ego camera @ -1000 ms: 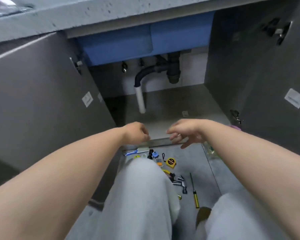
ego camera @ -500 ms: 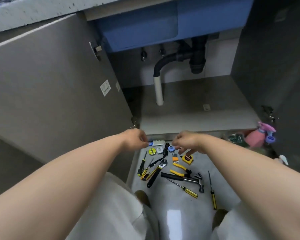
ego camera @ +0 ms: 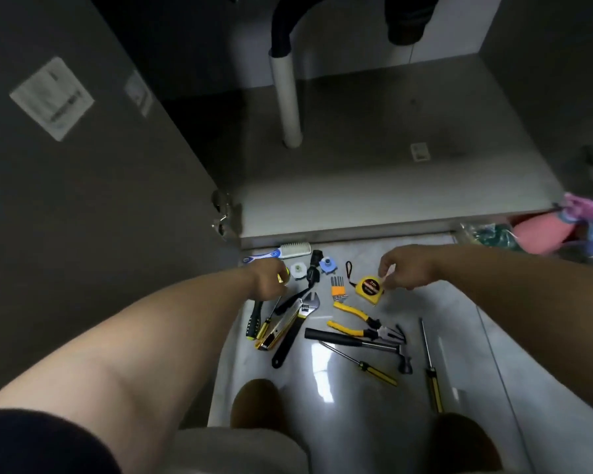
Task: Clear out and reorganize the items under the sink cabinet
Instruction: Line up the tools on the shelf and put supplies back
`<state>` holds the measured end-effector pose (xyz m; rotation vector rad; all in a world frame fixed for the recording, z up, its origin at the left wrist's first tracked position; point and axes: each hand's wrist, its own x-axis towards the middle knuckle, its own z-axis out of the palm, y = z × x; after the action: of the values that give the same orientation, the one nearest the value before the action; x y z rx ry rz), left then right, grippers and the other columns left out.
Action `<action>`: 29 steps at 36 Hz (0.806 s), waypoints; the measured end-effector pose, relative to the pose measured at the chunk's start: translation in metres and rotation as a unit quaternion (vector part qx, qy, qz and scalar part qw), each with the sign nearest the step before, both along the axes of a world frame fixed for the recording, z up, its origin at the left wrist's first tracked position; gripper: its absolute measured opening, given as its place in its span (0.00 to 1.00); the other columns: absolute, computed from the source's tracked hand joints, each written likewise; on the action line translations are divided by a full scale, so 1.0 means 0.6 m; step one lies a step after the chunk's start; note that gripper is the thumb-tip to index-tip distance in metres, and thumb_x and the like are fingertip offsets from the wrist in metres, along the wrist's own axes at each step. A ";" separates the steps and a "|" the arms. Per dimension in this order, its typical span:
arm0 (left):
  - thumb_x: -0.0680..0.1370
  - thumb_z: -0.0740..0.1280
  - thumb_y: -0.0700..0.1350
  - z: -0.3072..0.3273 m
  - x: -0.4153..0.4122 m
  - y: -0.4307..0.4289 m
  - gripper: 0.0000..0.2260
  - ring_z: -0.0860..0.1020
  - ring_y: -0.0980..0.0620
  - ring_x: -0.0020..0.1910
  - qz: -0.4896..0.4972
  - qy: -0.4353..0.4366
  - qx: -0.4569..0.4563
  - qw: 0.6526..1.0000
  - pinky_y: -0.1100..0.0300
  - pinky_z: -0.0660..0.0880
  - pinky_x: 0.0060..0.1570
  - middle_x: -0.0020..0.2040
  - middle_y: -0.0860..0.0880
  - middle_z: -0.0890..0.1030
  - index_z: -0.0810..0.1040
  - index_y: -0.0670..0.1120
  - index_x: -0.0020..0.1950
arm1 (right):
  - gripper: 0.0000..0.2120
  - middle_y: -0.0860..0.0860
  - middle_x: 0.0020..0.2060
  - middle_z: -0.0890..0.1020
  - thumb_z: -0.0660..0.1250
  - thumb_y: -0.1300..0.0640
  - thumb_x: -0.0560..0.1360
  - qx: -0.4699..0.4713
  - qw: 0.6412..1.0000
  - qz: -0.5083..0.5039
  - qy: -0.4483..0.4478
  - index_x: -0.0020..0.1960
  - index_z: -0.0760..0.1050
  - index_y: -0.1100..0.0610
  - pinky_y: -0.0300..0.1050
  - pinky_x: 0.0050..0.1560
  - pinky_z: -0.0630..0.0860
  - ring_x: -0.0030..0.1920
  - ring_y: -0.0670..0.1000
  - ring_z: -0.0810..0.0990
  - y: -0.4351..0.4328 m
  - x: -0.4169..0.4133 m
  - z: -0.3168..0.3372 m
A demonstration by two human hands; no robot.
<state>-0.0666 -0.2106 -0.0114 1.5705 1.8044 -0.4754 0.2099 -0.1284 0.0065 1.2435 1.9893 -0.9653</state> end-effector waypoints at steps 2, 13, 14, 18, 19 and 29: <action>0.81 0.66 0.50 -0.035 -0.006 0.014 0.15 0.77 0.47 0.63 -0.010 0.009 0.004 1.000 0.54 0.73 0.64 0.65 0.49 0.78 0.76 0.48 0.67 | 0.17 0.56 0.61 0.80 0.65 0.48 0.80 0.010 0.999 0.035 -0.020 0.66 0.75 0.53 0.50 0.58 0.79 0.58 0.56 0.81 0.013 -0.001 -0.026; 0.77 0.62 0.37 -0.206 -0.052 0.073 0.32 0.62 0.40 0.77 0.114 0.047 0.067 0.990 0.50 0.65 0.74 0.78 0.41 0.59 0.57 0.47 0.81 | 0.16 0.54 0.61 0.79 0.60 0.55 0.82 0.003 0.996 0.074 0.041 0.66 0.76 0.58 0.42 0.61 0.72 0.61 0.54 0.78 0.003 -0.015 -0.168; 0.78 0.62 0.37 -0.217 -0.057 0.077 0.32 0.60 0.41 0.78 0.121 0.052 0.075 0.988 0.50 0.64 0.75 0.79 0.42 0.58 0.56 0.47 0.81 | 0.15 0.54 0.59 0.80 0.61 0.55 0.82 0.007 0.997 0.062 0.054 0.65 0.77 0.57 0.44 0.59 0.74 0.59 0.54 0.79 0.000 -0.013 -0.178; 0.79 0.59 0.37 -0.253 -0.070 0.088 0.27 0.66 0.41 0.75 0.155 0.087 0.101 0.979 0.49 0.67 0.73 0.77 0.43 0.63 0.60 0.45 0.79 | 0.11 0.54 0.50 0.83 0.64 0.57 0.80 0.011 0.991 0.015 0.130 0.59 0.79 0.59 0.30 0.41 0.70 0.47 0.50 0.79 -0.010 -0.006 -0.216; 0.79 0.59 0.37 -0.259 -0.070 0.089 0.25 0.68 0.41 0.74 0.158 0.095 0.107 0.977 0.49 0.68 0.71 0.75 0.42 0.65 0.63 0.44 0.77 | 0.10 0.52 0.48 0.83 0.64 0.57 0.80 0.018 0.989 0.002 0.144 0.58 0.80 0.58 0.28 0.39 0.69 0.44 0.48 0.79 -0.012 -0.007 -0.222; 0.81 0.65 0.41 -0.305 -0.060 0.060 0.10 0.70 0.41 0.64 0.174 0.031 0.176 0.968 0.48 0.72 0.64 0.62 0.41 0.72 0.76 0.43 0.62 | 0.11 0.51 0.49 0.77 0.65 0.63 0.80 -0.010 0.981 -0.072 0.182 0.60 0.79 0.59 0.51 0.54 0.78 0.52 0.56 0.80 -0.041 -0.030 -0.242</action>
<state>-0.1026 -0.1747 -0.1942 1.4253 2.2494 -0.0375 0.1920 -0.1529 -0.1388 1.2860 2.1755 -1.3635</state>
